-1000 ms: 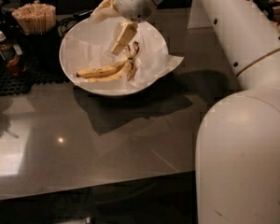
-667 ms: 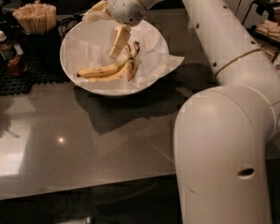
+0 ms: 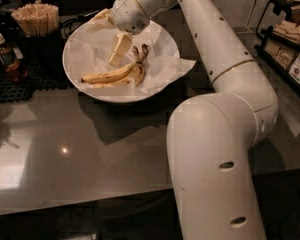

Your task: Pick banana from white bowl

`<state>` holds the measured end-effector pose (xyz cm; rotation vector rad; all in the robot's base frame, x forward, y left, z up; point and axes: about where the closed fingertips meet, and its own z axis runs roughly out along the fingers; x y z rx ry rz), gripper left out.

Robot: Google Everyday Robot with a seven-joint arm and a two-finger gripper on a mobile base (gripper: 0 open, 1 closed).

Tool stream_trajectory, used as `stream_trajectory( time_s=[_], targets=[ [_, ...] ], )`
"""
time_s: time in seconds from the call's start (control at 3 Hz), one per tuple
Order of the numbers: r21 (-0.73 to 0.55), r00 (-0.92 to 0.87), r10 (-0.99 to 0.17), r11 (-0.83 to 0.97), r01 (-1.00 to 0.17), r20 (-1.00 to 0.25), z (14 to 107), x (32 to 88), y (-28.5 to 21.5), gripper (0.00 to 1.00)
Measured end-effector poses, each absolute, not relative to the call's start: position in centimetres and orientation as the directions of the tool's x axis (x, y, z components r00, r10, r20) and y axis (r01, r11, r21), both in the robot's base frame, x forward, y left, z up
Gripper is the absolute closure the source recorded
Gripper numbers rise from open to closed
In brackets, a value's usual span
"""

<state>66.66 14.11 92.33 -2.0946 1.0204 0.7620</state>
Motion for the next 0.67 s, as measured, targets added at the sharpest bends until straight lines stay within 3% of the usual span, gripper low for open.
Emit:
stream_trajectory(
  time_s=[0.67],
  targets=[
    [-0.323,0.491,-0.489,-0.39,-0.862,-0.721,93.9,66.7,12.1,0.23]
  ],
)
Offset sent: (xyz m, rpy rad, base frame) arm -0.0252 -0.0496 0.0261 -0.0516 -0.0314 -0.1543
